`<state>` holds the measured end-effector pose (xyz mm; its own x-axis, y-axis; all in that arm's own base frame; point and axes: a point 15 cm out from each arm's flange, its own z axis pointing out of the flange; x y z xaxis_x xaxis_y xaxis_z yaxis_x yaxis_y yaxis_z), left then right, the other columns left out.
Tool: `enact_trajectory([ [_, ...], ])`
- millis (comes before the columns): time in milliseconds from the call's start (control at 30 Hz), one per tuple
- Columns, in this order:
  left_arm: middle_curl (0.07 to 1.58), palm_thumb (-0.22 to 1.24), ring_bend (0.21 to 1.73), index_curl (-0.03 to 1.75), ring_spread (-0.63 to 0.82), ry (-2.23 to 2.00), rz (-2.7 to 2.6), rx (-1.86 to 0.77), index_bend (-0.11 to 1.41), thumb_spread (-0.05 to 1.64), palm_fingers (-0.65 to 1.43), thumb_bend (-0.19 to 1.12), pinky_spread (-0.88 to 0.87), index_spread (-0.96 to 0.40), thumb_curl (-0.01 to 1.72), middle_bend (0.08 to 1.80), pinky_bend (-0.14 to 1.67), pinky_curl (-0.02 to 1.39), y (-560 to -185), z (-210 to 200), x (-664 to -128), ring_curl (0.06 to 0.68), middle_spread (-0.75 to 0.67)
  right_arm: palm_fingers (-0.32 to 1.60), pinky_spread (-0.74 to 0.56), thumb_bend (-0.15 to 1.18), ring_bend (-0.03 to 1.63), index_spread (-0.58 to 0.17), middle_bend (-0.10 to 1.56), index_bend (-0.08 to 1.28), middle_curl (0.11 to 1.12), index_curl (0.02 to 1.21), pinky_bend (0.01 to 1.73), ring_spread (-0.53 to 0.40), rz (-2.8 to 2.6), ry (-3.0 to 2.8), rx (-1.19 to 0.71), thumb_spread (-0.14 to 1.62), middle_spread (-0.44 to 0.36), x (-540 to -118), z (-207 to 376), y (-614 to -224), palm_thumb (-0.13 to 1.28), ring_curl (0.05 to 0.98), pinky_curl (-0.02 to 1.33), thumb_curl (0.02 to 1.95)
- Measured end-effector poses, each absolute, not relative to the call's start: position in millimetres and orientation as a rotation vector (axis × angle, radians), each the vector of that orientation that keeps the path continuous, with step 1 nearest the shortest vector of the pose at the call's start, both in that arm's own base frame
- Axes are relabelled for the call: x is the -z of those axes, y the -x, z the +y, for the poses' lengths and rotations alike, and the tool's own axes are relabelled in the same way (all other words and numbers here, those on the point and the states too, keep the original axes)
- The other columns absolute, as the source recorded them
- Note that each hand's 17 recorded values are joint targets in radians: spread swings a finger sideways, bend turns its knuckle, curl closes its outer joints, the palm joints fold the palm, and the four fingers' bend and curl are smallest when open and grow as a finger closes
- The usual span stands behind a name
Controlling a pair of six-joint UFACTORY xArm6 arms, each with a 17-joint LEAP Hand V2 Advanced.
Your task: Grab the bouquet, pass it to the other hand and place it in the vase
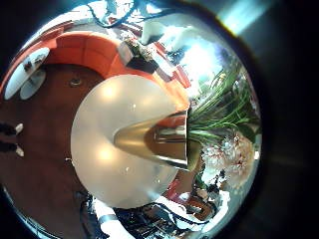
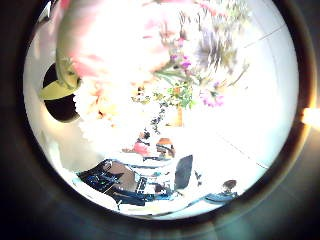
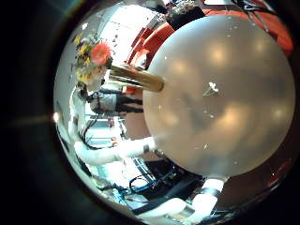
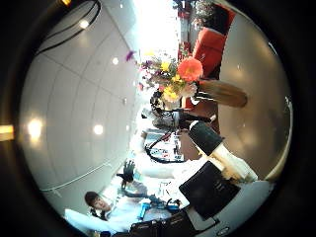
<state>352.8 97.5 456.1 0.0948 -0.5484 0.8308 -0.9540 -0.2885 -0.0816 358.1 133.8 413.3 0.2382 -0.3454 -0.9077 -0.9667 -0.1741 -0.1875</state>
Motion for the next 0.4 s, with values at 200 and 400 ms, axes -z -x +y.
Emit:
enact_trajectory([
  [200, 0.26, 0.01, 0.54, 0.34, 0.74, -1.949, -1.435, -1.121, 0.14, 0.8, -0.11, -0.04, 0.66, 0.22, 0.36, 0.16, 0.19, 0.31, -319.8, 80.6, -461.3, 0.158, 0.65, 0.17, 0.51, -0.02, 0.41, -0.311, 0.18, 0.18, 0.29, 0.34, 0.51, 0.248, 1.241, 1.754, -0.945, 0.99, 0.101, -406.2, 137.0, -349.3, 0.77, 0.232, 0.27, 0.55],
  [400, 0.24, 0.02, 0.53, 0.31, 0.74, -2.041, -1.414, -1.038, 0.15, 0.81, -0.08, -0.03, 0.65, 0.23, 0.35, 0.17, 0.19, 0.3, -292.6, 60.0, -458.6, 0.163, 0.65, 0.16, 0.49, -0.02, 0.38, -0.312, 0.18, 0.19, 0.29, 0.34, 0.48, 0.249, 1.228, 1.876, -0.967, 0.99, 0.11, -397.1, 152.5, -335.0, 0.77, 0.229, 0.27, 0.55],
])
